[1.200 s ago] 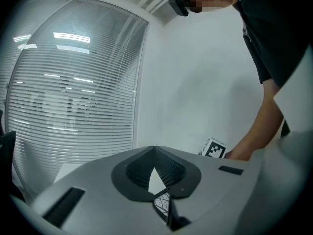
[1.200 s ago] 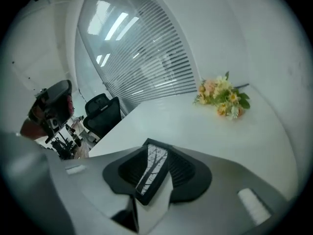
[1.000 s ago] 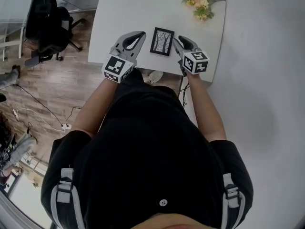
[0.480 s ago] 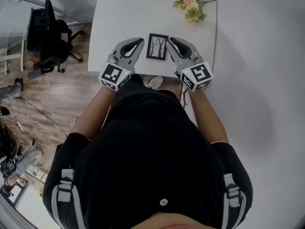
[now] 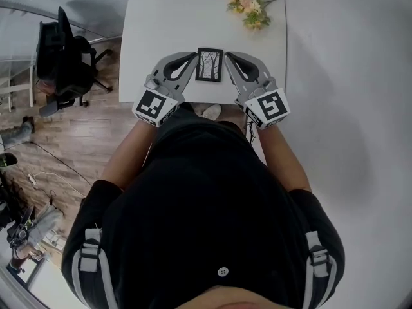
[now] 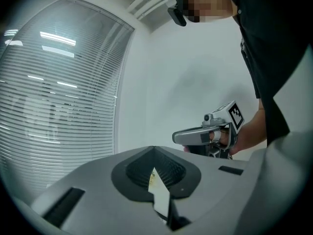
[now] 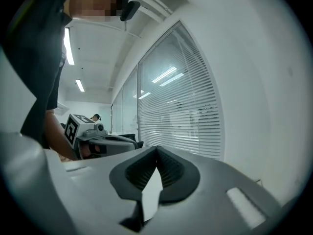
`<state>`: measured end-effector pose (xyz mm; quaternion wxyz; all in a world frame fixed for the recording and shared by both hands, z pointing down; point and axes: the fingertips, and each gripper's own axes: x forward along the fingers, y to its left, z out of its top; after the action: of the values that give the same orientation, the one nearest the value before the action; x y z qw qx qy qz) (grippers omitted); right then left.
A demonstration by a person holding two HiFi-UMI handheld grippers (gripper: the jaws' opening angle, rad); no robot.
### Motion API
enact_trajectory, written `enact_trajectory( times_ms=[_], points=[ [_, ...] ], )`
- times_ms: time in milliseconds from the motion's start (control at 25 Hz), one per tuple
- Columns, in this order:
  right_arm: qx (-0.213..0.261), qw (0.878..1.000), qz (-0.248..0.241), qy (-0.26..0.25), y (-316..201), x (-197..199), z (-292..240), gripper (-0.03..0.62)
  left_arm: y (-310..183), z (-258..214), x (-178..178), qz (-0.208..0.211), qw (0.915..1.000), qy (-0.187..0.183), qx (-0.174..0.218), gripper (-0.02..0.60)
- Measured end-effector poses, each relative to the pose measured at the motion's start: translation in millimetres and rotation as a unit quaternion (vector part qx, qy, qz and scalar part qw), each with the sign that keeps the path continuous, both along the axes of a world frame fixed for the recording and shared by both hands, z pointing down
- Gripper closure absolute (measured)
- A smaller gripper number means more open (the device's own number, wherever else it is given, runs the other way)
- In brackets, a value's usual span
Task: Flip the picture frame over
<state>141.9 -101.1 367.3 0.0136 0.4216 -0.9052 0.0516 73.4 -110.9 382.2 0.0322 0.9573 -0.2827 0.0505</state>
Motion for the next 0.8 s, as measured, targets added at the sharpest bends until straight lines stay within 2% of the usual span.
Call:
enact_trajectory(
  times_ms=[400,800],
  points=[
    [0.008,1.0,0.015,-0.004,-2.4,9.7,-9.1,0.585,-5.9,-19.1,9.4,0.003,0.9998,0.017,0.014,0.574],
    [0.004,1.0,0.022,-0.007,-6.1,15.4,-9.2,0.585,-11.2,-19.3,13.6,0.005,0.9998,0.014,0.013,0.574]
  ],
)
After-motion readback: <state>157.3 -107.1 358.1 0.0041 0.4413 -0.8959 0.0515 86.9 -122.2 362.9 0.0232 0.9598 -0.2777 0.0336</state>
